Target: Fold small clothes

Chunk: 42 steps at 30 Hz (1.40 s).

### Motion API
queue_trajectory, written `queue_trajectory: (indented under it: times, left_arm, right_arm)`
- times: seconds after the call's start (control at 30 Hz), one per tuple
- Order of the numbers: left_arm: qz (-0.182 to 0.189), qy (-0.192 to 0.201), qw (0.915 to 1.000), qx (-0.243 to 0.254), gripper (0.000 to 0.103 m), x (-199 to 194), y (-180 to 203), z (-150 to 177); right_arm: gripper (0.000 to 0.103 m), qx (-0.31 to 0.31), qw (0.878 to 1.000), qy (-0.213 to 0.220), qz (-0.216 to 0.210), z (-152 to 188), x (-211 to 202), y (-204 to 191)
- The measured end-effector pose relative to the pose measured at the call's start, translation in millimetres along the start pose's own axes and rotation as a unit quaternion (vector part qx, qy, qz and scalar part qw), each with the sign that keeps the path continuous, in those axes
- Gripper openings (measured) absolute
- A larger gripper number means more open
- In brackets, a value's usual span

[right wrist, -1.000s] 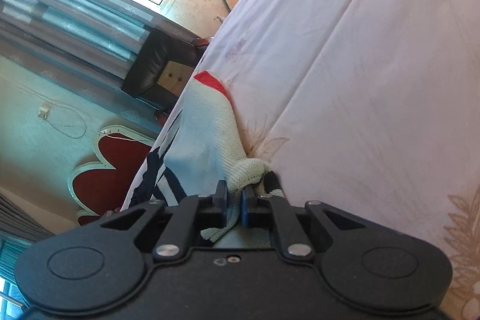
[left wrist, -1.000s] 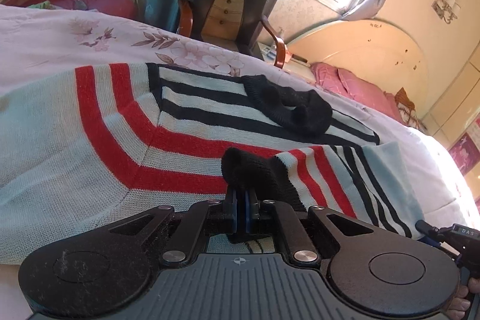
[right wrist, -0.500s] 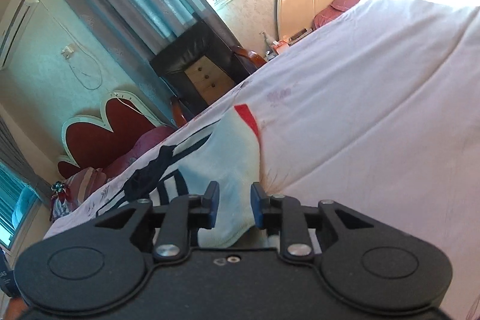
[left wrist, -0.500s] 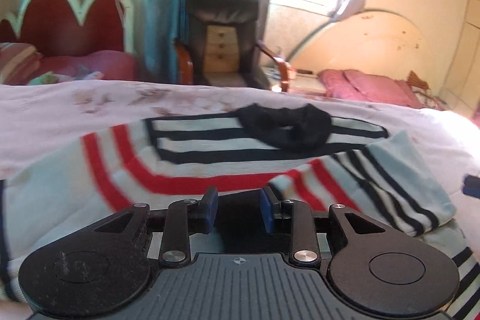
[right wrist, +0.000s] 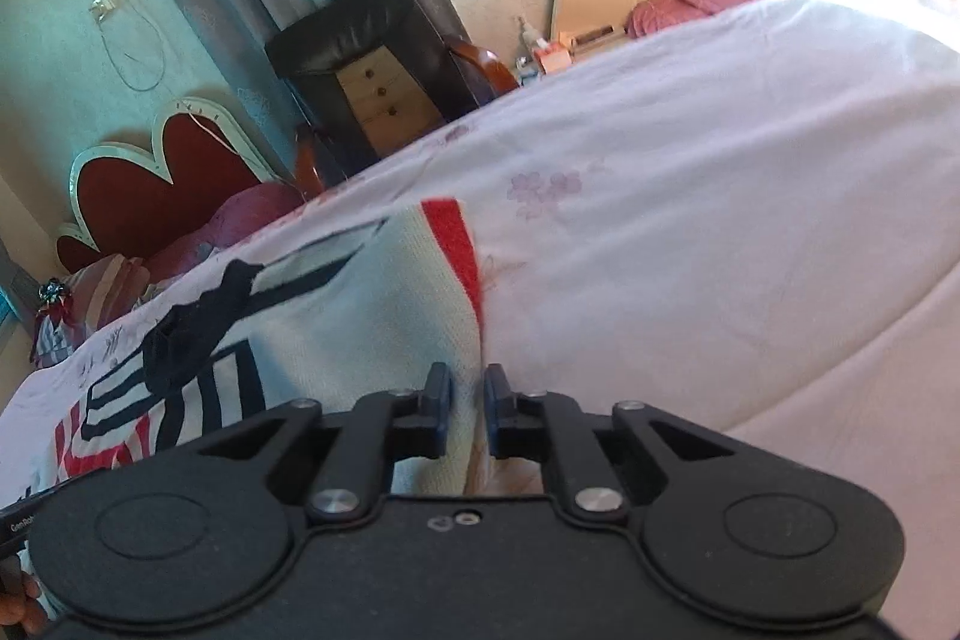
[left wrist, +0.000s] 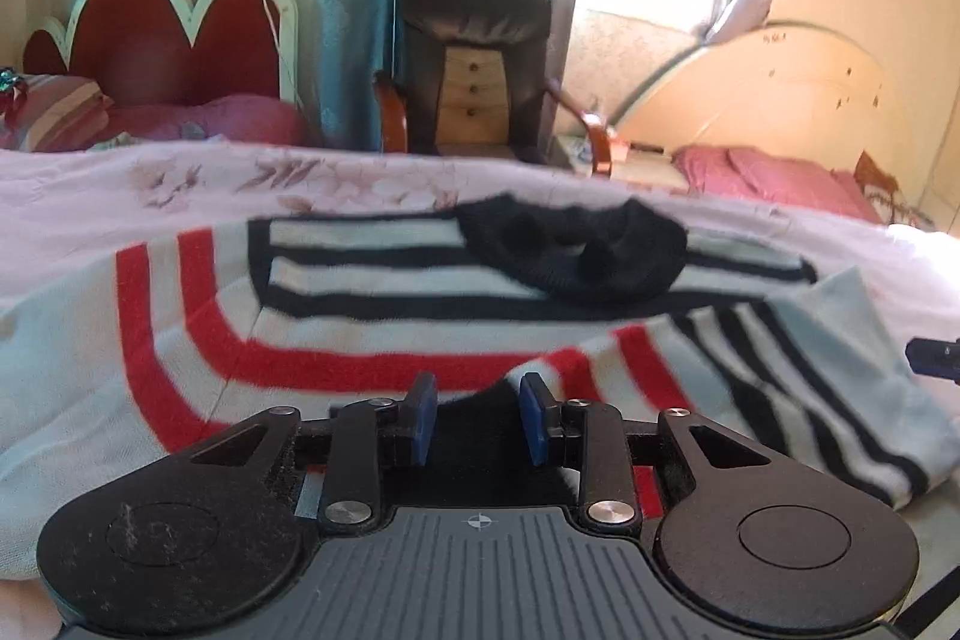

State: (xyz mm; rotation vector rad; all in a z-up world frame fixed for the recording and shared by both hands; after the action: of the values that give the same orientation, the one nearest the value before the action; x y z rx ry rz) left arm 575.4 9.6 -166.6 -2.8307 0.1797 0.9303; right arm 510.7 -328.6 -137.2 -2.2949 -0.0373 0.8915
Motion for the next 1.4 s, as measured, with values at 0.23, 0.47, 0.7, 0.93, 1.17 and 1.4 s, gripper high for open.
queue_trajectory:
  times: [0.23,0.47,0.7,0.93,1.17,1.4]
  left_arm:
    - [0.013,0.002,0.9998,0.015,0.030,27.2,37.4,-17.4]
    - [-0.034,-0.019,0.9992,0.006,0.030,38.5,32.9,-17.4]
    - [-0.045,-0.024,0.9983,0.027,0.034,43.0,54.3,-17.9]
    - [-0.012,0.014,0.9994,0.028,0.036,-3.8,74.0,-19.8]
    - [-0.019,0.008,0.9986,0.048,0.054,-29.6,93.6,13.0]
    - [-0.001,-0.007,0.9985,0.055,0.058,-29.9,91.2,23.3]
  right_arm:
    - [0.023,0.018,0.999,-0.008,-0.042,-40.8,34.7,-7.8]
    - [0.004,-0.020,1.000,-0.014,0.013,-43.4,60.6,3.8]
    - [0.013,-0.108,0.994,-0.006,0.003,-27.2,44.8,-26.9]
    - [0.014,-0.179,0.984,-0.013,-0.005,4.3,-0.4,-37.9]
    - [0.018,-0.258,0.966,0.002,0.026,68.1,-50.6,-40.3]
    - [0.020,-0.252,0.967,-0.009,0.045,84.5,-54.0,-36.9]
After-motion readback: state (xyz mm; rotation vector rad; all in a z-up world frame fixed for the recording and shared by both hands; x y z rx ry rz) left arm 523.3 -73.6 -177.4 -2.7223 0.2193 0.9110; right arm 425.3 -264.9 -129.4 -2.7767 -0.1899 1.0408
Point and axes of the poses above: each gripper's, at about its wrist camera, not at the fingertips, and x roughly the way its jaws point, y to its right, z to its underside, the point moved 10 cm from there along x, roughly the way its jaws point, and after that the axes turned 15 degrees about x, right-handed, at the moved point
